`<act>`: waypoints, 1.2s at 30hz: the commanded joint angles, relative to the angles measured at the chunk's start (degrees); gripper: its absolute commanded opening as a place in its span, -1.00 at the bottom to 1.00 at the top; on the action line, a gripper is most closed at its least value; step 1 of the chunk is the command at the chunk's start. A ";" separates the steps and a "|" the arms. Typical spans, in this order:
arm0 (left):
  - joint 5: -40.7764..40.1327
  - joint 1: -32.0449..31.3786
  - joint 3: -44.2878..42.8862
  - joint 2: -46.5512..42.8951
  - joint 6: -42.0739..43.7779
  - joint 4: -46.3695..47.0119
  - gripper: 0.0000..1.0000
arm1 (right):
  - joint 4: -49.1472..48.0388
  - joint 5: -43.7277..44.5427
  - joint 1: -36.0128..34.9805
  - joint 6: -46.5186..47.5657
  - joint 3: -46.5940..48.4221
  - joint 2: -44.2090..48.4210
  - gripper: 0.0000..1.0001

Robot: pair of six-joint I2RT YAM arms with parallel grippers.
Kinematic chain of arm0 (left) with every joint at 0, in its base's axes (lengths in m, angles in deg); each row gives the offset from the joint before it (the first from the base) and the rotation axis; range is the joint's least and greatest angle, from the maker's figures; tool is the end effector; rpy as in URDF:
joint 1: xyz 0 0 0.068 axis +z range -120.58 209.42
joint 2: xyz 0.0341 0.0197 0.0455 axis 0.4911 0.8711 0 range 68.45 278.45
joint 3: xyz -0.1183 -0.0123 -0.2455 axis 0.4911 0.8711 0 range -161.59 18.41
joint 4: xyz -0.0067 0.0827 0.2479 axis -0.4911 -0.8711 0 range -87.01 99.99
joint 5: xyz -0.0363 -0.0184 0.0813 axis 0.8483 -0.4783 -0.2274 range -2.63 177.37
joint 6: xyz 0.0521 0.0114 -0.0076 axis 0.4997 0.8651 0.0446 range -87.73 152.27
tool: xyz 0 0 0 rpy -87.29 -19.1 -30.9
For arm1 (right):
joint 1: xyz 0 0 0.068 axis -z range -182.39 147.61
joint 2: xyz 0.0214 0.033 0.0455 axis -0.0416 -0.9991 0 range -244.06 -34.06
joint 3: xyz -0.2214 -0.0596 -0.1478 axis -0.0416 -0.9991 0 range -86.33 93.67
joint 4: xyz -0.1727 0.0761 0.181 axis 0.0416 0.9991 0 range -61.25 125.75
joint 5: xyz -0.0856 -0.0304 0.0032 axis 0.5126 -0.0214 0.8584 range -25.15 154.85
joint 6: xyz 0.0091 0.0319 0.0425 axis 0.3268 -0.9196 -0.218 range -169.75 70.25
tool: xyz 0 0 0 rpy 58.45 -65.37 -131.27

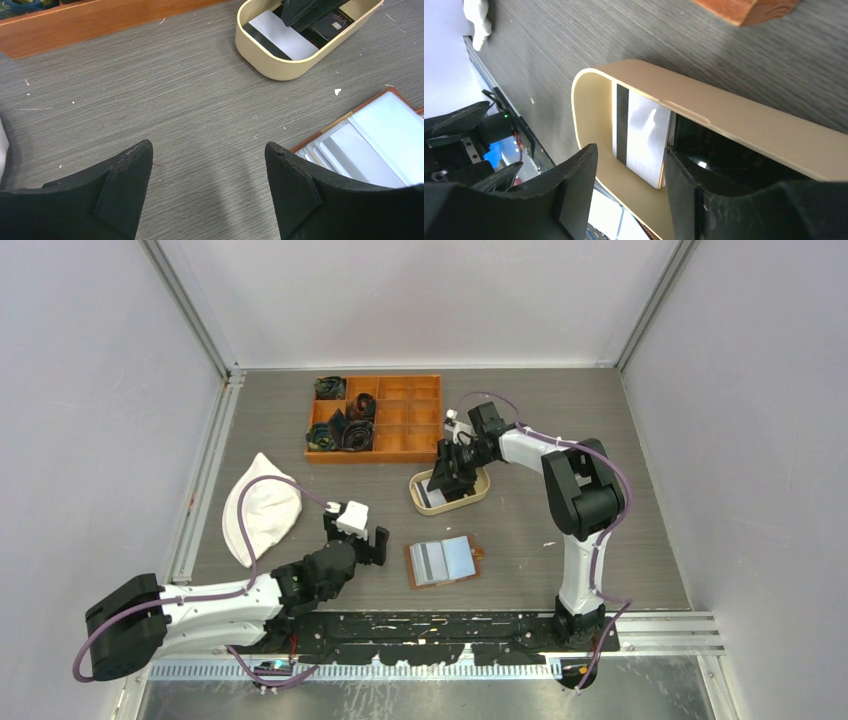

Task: Put the credit cards into the card holder
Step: Pick up the credit card from the storage box.

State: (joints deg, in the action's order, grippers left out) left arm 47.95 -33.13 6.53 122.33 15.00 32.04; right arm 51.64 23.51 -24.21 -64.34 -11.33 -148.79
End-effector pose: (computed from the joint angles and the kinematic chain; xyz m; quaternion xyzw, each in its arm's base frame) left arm 0.1040 -0.1512 0.1727 0.1181 0.7861 -0.1347 0.5916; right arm 0.3659 0.1719 0.1534 -0.1408 0.9020 0.3950 0.1031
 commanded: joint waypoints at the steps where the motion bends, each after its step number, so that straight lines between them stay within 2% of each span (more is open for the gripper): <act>1: -1.58 0.15 -2.23 -0.14 0.78 2.92 0.64 | -3.35 -7.82 -0.55 -3.60 1.09 0.04 0.12; 8: -1.63 0.11 -2.57 0.34 0.75 2.84 0.64 | -9.09 -13.66 -0.49 -9.07 -0.45 0.69 0.09; 16: -1.69 0.08 -2.89 0.85 0.75 2.74 0.64 | -14.27 -16.00 -0.41 -13.80 -2.31 1.07 0.01; 22: -1.70 0.17 -2.95 0.90 0.75 2.65 0.64 | -10.98 -11.88 -0.78 -11.66 -1.76 -0.13 -0.20; 36: -1.70 0.12 -2.80 0.75 0.75 2.74 0.64 | -11.17 -11.81 -2.67 -12.04 -0.87 -2.81 -0.22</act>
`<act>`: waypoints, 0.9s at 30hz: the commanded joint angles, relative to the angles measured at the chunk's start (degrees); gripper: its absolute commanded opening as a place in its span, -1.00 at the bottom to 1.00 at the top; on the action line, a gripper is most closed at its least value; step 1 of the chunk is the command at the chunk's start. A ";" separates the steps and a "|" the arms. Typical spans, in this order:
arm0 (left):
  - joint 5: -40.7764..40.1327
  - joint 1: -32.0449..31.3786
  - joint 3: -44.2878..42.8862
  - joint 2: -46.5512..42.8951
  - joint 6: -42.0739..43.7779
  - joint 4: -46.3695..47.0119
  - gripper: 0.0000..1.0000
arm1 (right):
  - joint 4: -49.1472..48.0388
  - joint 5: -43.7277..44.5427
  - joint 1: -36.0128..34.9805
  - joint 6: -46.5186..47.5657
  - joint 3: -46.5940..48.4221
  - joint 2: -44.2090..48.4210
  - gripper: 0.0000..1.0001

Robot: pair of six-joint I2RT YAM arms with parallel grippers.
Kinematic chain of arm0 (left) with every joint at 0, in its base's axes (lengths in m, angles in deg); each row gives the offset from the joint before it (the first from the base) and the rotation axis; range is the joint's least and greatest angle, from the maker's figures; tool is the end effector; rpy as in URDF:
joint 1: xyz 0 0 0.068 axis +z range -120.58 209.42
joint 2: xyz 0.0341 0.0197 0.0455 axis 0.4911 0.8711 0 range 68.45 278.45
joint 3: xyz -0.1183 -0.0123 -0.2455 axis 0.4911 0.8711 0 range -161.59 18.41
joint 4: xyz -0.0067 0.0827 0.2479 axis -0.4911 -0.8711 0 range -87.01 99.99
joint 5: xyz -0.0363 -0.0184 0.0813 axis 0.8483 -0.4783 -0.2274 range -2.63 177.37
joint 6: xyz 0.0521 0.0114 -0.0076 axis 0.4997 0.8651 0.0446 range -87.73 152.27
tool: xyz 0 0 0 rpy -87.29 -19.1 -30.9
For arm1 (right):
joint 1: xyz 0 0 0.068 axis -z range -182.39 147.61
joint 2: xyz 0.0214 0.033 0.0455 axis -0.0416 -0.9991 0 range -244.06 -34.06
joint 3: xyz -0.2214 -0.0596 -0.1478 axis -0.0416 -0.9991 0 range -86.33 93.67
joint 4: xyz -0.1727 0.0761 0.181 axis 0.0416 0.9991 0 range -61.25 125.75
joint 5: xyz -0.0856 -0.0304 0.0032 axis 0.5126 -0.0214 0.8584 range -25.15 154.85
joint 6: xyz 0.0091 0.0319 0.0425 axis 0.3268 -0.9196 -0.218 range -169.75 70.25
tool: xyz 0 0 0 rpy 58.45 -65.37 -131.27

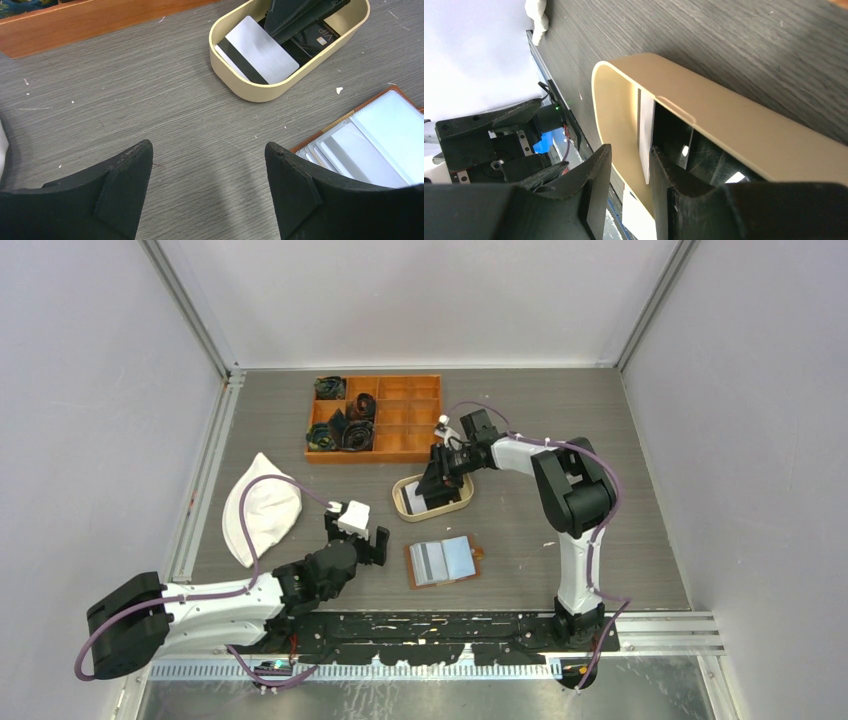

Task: Put the credit cards into the card holder
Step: Pick up the credit card from the storage box.

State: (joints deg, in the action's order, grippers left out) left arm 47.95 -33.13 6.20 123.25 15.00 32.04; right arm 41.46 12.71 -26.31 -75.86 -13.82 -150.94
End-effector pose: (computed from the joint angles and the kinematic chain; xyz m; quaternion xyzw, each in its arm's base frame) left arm 0.1048 -0.1528 0.1720 0.1204 0.7881 -0.1314 0.5892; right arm 0.3621 0.1914 0.1400 -0.1081 0.8636 0.4896 0.0524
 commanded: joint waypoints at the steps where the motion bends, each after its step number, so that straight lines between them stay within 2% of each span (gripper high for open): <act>1: -1.69 0.16 -2.47 -0.20 0.80 2.74 0.64 | -2.07 -2.09 -0.59 -1.50 1.29 -0.74 -0.22; 10: -1.74 0.21 -2.65 0.10 0.75 2.66 0.64 | -17.36 -8.78 -1.39 -11.16 -1.79 -0.66 -0.28; 12: -1.78 0.17 -2.65 0.12 0.77 2.65 0.64 | -18.17 -8.86 -1.83 -11.88 -1.66 -1.12 -0.31; 19: -1.80 0.14 -2.65 0.12 0.79 2.65 0.64 | -5.75 -3.58 -2.92 -2.73 1.46 -1.68 -0.33; 24: -1.80 0.12 -2.73 0.14 0.70 2.65 0.64 | -4.21 -2.36 -3.50 -1.82 1.92 -1.81 -0.34; 27: -1.80 0.17 -2.73 0.18 0.67 2.65 0.64 | 1.51 2.14 -4.50 2.49 3.89 -1.85 -0.33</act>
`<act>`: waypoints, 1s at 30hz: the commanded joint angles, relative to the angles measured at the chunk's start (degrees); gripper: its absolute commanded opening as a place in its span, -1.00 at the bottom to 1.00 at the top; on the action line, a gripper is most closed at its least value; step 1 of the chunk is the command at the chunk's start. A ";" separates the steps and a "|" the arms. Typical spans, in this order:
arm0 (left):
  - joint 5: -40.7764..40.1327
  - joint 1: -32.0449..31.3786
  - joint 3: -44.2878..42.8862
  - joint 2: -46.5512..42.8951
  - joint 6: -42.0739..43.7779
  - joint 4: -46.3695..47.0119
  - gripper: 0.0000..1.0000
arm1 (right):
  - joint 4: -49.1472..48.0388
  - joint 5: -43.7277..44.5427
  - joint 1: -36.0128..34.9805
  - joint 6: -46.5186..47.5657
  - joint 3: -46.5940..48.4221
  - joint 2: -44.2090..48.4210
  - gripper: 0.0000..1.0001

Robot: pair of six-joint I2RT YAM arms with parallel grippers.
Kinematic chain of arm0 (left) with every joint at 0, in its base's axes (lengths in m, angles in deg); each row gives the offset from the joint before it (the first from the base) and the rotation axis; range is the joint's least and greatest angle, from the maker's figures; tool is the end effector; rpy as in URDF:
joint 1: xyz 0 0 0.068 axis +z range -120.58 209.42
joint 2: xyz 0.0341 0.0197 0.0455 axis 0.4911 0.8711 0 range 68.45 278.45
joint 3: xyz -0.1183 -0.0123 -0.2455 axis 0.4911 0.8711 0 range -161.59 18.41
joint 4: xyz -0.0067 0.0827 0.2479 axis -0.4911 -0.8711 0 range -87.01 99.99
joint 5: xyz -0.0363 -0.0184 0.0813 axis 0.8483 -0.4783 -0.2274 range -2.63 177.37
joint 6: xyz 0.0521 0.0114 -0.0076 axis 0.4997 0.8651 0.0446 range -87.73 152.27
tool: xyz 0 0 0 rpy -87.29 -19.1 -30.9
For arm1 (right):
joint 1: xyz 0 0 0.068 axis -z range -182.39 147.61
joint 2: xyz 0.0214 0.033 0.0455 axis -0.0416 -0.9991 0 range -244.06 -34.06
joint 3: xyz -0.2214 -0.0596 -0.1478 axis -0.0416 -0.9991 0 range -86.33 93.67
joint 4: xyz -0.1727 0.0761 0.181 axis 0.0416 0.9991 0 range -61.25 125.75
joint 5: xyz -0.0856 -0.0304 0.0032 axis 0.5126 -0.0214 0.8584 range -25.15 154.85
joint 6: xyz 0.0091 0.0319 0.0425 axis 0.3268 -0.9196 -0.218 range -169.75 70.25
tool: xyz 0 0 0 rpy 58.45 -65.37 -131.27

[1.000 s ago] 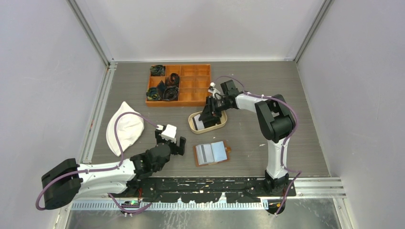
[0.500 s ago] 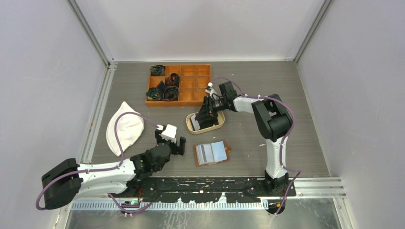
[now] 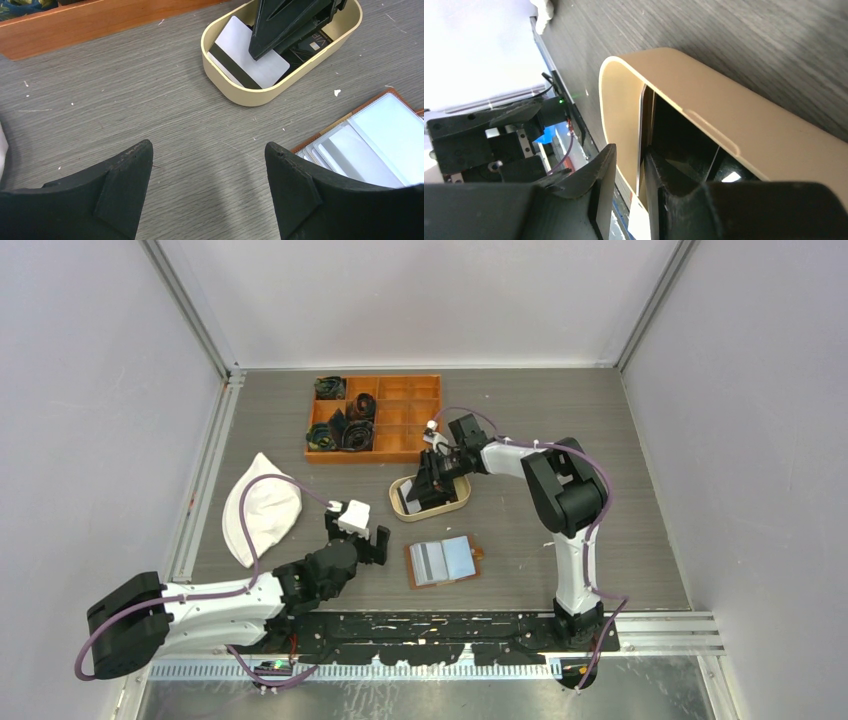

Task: Put the credit cards into the card holder
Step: Pick up the credit card from the storage box.

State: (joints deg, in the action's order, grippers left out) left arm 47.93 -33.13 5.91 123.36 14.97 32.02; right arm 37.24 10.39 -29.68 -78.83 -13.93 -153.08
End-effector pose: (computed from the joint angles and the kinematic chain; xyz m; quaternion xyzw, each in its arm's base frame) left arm 0.1052 -0.1536 0.1732 0.1195 0.7876 -0.1323 0.5898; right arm 0.3548 0.2157 0.1298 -0.1240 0.8503 0.5107 0.0287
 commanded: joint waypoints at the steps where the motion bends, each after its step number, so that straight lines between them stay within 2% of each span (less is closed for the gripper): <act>1: -1.78 0.12 -2.45 0.09 0.69 2.68 0.64 | 7.38 6.01 -1.63 6.62 4.54 0.28 -0.33; 4: -1.78 0.12 -2.60 0.29 0.76 2.59 0.64 | 9.19 8.83 -2.74 7.88 5.61 -0.17 -0.33; 9: -1.74 0.13 -3.05 0.86 0.78 2.26 0.64 | 9.43 7.50 -2.94 6.79 7.29 -2.52 -0.42; 11: -1.79 0.14 -3.19 1.06 0.78 2.24 0.64 | 9.52 7.52 -2.95 6.80 7.48 -2.71 -0.52; 14: -1.83 0.15 -3.33 1.20 0.78 2.15 0.64 | 10.72 7.75 -2.80 7.73 7.82 -2.18 -0.84; 16: -1.87 0.19 -3.20 1.03 0.80 2.15 0.64 | 11.63 7.41 -2.29 8.46 7.90 -1.11 -0.92; 26: -1.71 0.17 -1.92 -0.75 0.73 2.90 0.64 | 10.43 1.19 2.58 7.45 4.95 2.52 -0.93; 30: -1.69 0.20 -1.92 -0.66 0.78 2.85 0.64 | 10.70 0.76 2.70 7.46 5.20 2.44 -0.81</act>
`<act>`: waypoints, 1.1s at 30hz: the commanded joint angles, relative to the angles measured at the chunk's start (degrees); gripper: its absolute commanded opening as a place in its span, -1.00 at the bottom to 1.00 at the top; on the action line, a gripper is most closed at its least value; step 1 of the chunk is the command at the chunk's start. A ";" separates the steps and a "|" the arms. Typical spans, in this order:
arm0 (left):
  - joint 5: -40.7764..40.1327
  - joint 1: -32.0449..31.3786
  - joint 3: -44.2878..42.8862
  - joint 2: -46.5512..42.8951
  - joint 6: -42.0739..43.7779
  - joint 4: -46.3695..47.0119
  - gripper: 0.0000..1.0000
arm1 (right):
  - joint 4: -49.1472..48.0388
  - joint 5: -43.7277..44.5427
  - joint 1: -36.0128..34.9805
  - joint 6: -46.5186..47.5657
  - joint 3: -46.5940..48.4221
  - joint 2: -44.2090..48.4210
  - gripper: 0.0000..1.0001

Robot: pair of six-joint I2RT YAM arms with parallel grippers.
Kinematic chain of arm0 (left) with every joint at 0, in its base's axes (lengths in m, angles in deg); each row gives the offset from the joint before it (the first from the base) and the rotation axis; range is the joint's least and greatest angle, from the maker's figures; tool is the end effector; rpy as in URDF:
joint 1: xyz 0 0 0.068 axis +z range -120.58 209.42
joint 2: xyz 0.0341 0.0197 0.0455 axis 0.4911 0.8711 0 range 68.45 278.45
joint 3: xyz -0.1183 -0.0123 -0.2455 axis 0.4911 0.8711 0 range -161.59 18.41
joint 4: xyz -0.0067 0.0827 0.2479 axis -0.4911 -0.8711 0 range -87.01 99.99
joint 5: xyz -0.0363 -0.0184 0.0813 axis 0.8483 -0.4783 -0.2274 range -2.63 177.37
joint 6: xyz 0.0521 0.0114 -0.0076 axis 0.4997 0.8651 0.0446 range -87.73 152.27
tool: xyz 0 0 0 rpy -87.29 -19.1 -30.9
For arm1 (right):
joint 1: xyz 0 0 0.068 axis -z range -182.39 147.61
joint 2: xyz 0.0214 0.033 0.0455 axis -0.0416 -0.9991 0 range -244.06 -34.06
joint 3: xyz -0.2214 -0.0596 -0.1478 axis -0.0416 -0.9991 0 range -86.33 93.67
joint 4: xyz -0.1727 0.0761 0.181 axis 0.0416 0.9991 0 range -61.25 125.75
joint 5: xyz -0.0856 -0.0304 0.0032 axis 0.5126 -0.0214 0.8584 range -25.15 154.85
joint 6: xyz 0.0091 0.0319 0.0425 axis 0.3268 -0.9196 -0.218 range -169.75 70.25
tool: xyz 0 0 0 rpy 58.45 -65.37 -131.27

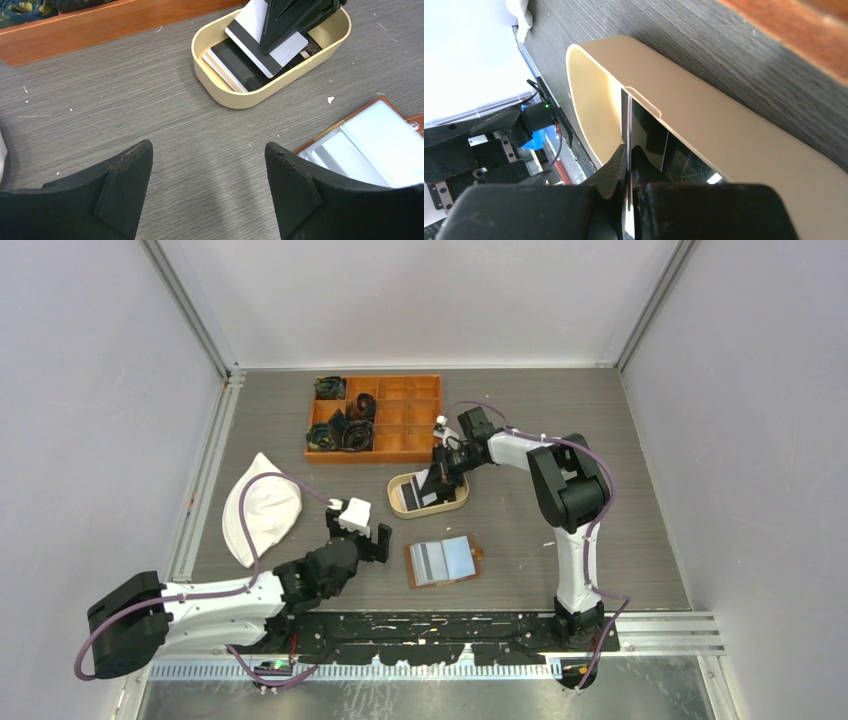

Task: Put the credit cards into the card holder
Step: Pick up the credit card from the storage box.

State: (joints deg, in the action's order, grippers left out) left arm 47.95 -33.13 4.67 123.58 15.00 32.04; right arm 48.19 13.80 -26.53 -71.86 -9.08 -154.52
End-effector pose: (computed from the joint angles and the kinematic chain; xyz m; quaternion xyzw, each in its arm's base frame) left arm 0.1069 -0.1568 0.1795 0.1156 0.7840 -0.1382 0.5941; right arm 0.3699 0.1962 0.1314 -0.1175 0.8749 0.4689 0.0317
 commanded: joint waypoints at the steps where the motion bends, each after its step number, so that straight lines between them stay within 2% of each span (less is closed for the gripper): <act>1: -1.71 0.17 -0.63 -0.89 0.75 2.83 0.64 | -0.28 -2.61 -0.47 0.49 0.35 3.77 -0.74; 4: -1.68 0.17 -0.68 -0.85 0.76 2.83 0.64 | -0.10 -2.72 -0.31 0.53 0.48 3.54 -0.55; 7: -1.69 0.15 -0.76 -0.82 0.76 2.83 0.64 | 0.01 -2.83 -0.23 0.36 0.66 3.18 -0.49; 25: -1.63 0.12 -0.84 -0.70 0.75 2.83 0.64 | -1.75 -5.20 3.17 -2.22 -0.56 5.06 -0.49; 33: -1.63 0.12 -0.93 -0.50 0.75 2.83 0.64 | 0.37 -2.76 2.76 -0.94 0.01 3.96 -0.51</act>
State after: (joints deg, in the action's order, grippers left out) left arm 47.95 -33.13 4.67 123.58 15.00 32.02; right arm 47.91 10.72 -23.07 -73.63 -9.65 -153.49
